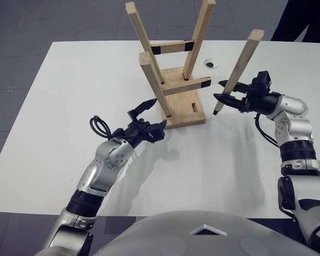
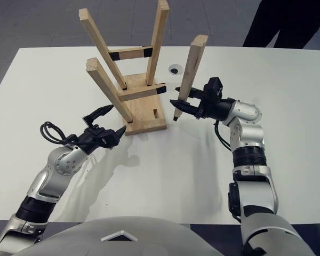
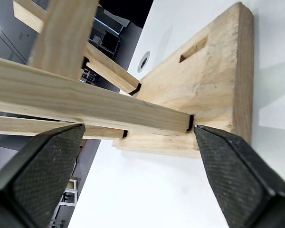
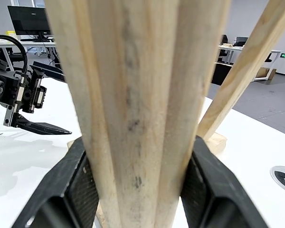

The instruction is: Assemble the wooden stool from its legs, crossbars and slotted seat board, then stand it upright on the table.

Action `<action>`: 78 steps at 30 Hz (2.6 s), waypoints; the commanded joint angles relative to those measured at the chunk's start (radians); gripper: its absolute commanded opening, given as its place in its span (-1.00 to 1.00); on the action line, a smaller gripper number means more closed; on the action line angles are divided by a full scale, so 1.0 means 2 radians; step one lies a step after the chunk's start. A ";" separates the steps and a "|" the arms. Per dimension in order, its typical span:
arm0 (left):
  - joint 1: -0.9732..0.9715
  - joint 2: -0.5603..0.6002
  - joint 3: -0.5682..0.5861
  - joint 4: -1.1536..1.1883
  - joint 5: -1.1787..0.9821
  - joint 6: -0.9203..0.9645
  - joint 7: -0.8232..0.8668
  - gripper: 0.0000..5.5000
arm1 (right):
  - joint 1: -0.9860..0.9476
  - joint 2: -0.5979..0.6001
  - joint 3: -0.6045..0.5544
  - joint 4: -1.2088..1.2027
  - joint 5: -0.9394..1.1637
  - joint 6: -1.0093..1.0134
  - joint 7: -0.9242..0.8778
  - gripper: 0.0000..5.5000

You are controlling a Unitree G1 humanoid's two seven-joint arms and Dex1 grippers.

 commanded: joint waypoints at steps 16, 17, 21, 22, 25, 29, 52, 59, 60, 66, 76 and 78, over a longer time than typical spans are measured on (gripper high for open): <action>-0.022 0.027 0.035 0.119 0.027 0.061 0.060 0.54 | -0.011 0.023 -0.007 0.006 0.001 -0.031 -0.003 -0.25; -0.026 0.029 0.040 0.120 0.022 0.061 0.059 0.54 | -0.017 0.028 -0.007 0.022 -0.002 -0.048 -0.001 -0.25; -0.051 0.028 0.035 0.119 -0.011 0.015 0.044 0.54 | -0.029 0.035 -0.004 0.088 -0.021 -0.146 0.021 -0.25; -0.055 0.028 0.032 0.117 -0.018 0.005 0.039 0.54 | -0.029 0.035 -0.001 0.103 -0.026 -0.171 0.030 -0.25; -0.058 0.025 0.028 0.112 -0.027 -0.008 0.034 0.54 | -0.035 0.041 -0.001 0.144 -0.035 -0.227 0.043 -0.25; -0.066 0.010 0.020 0.122 -0.040 -0.006 0.027 0.54 | -0.037 0.068 -0.003 0.143 -0.026 -0.247 0.036 -0.25; -0.109 0.007 0.118 0.156 -0.435 0.084 -0.263 0.54 | -0.016 0.060 -0.009 0.036 -0.003 -0.165 0.031 -0.25; -0.108 -0.022 0.066 0.162 -0.412 0.094 -0.268 0.54 | -0.027 0.062 -0.007 0.026 -0.002 -0.151 0.029 -0.25; -0.111 -0.023 0.065 0.169 -0.409 0.091 -0.267 0.54 | -0.029 0.062 -0.008 0.027 -0.002 -0.150 0.029 -0.25; -0.144 -0.025 0.063 0.231 -0.380 0.070 -0.256 0.54 | -0.034 0.061 -0.007 0.025 0.001 -0.143 0.027 -0.25; -0.193 -0.058 0.063 0.299 -0.390 0.059 -0.297 0.54 | -0.037 0.062 -0.005 0.026 -0.001 -0.142 0.025 -0.25; -0.200 -0.058 0.061 0.311 -0.389 0.062 -0.312 0.54 | -0.038 0.062 -0.005 0.029 -0.002 -0.143 0.024 -0.25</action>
